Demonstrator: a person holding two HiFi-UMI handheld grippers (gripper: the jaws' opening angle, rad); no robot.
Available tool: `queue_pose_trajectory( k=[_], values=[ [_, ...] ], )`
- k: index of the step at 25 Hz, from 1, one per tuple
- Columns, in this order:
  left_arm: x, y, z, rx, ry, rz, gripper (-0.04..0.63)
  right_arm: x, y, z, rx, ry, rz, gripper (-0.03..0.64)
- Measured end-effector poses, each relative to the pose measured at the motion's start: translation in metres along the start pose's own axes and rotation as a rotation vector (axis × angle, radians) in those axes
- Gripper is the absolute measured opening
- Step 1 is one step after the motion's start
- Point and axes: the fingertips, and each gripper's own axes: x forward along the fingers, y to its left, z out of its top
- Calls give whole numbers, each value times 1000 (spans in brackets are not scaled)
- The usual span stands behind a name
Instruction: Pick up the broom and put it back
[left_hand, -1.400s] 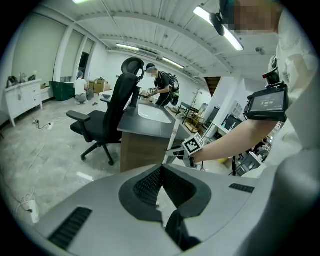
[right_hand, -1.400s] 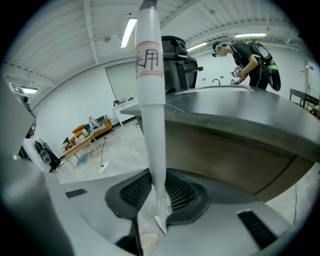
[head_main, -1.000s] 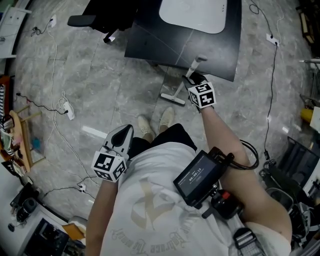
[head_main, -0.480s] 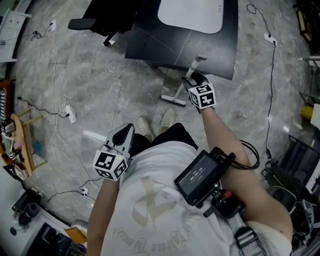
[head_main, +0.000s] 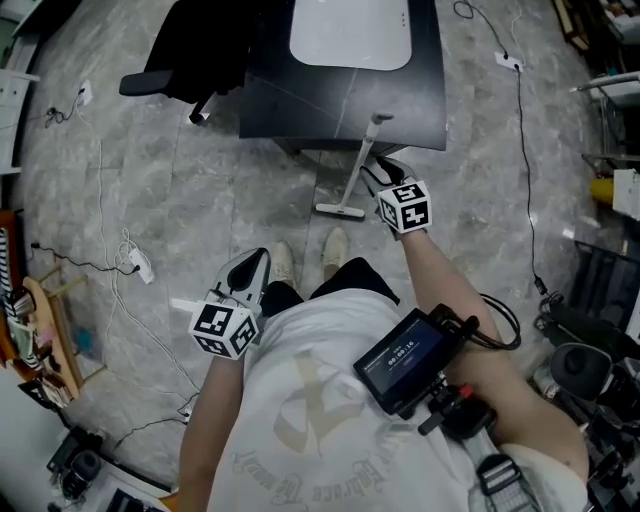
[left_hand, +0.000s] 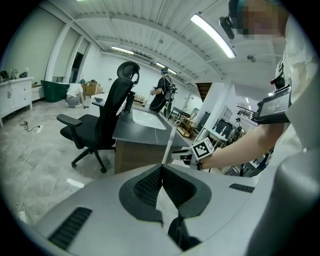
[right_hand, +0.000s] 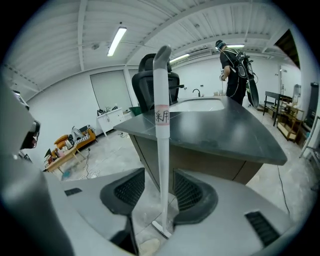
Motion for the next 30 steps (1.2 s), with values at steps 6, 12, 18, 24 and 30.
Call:
queue_pose_trajectory(
  k=[6,12,18,24,30],
  values=[
    [3,12,15,34,-15,-62,12,-33,23,22,-8,-63,-19,75],
    [5,21,32,92,-25,-147,12,-73,52,58,-24,-152,-36,18],
    [-1,31,41,136,-31,-209,12,-102,92,85,-45,-236,-28,17],
    [-8,40,43,174,-26,-261,12,-129,131,105,-12,-329,-27,17],
    [-12,46,48,206,-35,-303,12,-149,159,106,31,-376,-41,17]
  ],
)
